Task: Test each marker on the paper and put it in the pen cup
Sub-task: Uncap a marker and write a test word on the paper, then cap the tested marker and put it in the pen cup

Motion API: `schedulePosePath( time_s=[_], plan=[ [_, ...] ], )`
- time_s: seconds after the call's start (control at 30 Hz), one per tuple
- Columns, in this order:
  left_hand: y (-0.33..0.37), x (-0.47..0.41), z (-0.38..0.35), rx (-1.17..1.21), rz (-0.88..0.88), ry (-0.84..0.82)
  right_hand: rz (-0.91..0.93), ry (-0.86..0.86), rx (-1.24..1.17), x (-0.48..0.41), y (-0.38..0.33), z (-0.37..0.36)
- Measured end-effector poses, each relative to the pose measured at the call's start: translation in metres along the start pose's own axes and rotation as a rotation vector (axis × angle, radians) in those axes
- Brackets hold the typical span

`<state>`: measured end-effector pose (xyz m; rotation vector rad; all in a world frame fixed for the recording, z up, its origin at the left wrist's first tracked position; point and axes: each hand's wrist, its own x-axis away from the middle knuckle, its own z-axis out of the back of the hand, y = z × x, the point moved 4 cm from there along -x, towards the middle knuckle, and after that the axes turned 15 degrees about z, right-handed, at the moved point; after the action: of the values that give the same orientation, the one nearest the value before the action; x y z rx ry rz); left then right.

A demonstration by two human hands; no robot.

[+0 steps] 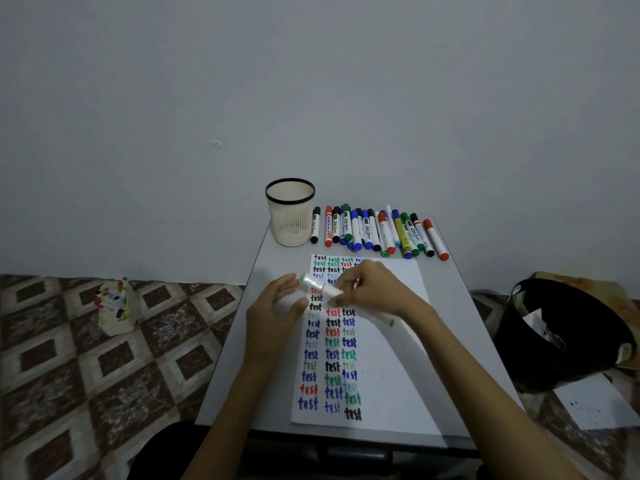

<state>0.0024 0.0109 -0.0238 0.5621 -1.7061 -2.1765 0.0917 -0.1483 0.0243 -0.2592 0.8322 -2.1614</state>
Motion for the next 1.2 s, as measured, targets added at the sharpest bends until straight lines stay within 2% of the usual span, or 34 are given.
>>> schedulePosePath(
  time_s=[0.07, 0.2, 0.3, 0.4, 0.5, 0.57, 0.7, 0.83, 0.97, 1.07, 1.2],
  plan=[
    [-0.004, 0.0, -0.004, -0.238, -0.022, 0.059, -0.001, 0.128, -0.008, -0.013, -0.003, 0.022],
    [-0.013, -0.001, -0.024, -0.67, -0.057, -0.079, 0.132, 0.583, -0.099, -0.047, -0.017, 0.072],
    [-0.015, -0.001, -0.025, -0.766, -0.069, -0.093, 0.252, 0.801, -0.125, -0.081, -0.03, 0.096],
    [-0.014, -0.001, -0.024, -0.765, -0.064, -0.085, 0.365, 0.899, -0.086, -0.111, -0.044, 0.109],
    [-0.015, -0.001, -0.024, -0.787, -0.064, -0.074, 0.426, 0.912, -0.045, -0.132, -0.048, 0.103],
    [-0.017, -0.003, -0.024, -0.789, -0.065, -0.077, 0.431, 0.86, 0.061, -0.145, -0.044, 0.091],
    [-0.017, -0.004, -0.025, -0.783, -0.081, -0.062, 0.314, 0.688, 0.309, -0.164, -0.025, 0.067],
    [-0.016, -0.004, -0.025, -0.782, -0.08, -0.052, 0.234, 0.608, 0.276, -0.171, -0.01, 0.054],
    [-0.013, -0.003, -0.025, -0.763, -0.078, -0.065, 0.26, 0.645, 0.186, -0.166, -0.007, 0.056],
    [-0.012, -0.002, -0.024, -0.741, -0.085, -0.062, 0.24, 0.742, 0.143, -0.146, 0.002, 0.072],
    [-0.013, -0.002, -0.024, -0.741, -0.088, -0.063, -0.051, 0.858, 0.197, -0.095, 0.056, 0.103]
  ],
)
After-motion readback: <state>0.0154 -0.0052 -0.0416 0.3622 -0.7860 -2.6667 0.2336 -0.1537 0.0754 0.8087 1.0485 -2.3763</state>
